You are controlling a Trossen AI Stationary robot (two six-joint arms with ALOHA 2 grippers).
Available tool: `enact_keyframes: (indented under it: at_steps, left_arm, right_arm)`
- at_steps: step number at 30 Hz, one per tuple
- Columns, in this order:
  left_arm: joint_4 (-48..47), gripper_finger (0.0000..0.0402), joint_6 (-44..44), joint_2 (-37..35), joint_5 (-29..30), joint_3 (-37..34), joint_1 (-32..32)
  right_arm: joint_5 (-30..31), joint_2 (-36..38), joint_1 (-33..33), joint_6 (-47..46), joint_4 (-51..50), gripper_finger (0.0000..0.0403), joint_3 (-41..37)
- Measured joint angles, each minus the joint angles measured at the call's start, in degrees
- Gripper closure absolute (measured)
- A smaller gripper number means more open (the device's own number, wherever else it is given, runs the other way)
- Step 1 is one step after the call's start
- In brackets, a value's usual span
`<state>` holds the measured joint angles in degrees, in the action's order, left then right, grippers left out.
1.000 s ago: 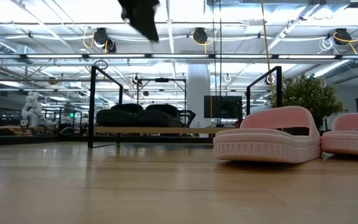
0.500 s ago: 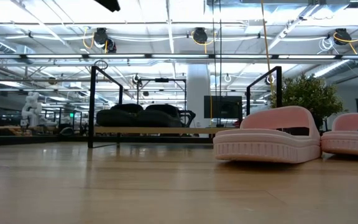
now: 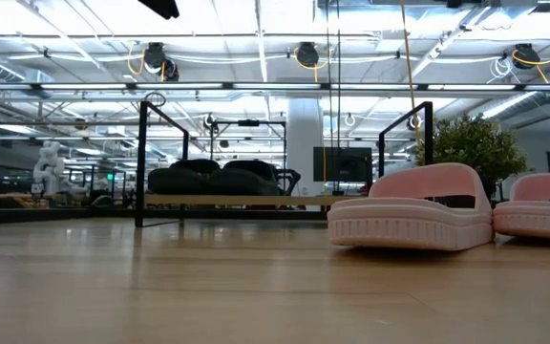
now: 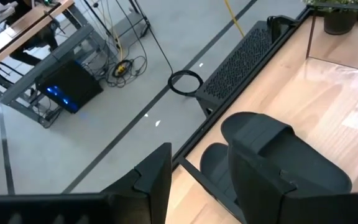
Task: Pick and place slides into the shelf
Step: Put the left pink slipper on the shelf
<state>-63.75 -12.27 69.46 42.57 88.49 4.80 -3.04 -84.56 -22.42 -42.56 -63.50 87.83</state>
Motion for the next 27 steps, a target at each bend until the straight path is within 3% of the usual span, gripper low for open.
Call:
enact_keyframes:
  at_steps: [7,17,27]
  left_arm:
    - [0.04,0.0243,1.01,-0.01,-0.25,0.0,0.0]
    - [0.04,0.0243,5.92,-0.01,-0.52,0.0,0.0]
    - [-0.11,0.0243,9.6,-0.11,-0.5,0.0,0.0]
  right_arm:
    - [0.41,-6.85,-2.04,-4.19,2.84,0.0156,0.0]
    - [7.78,-14.13,-1.92,-9.24,4.18,0.0156,0.0]
    - [9.06,-15.67,0.32,-9.49,-5.07,0.0156,0.0]
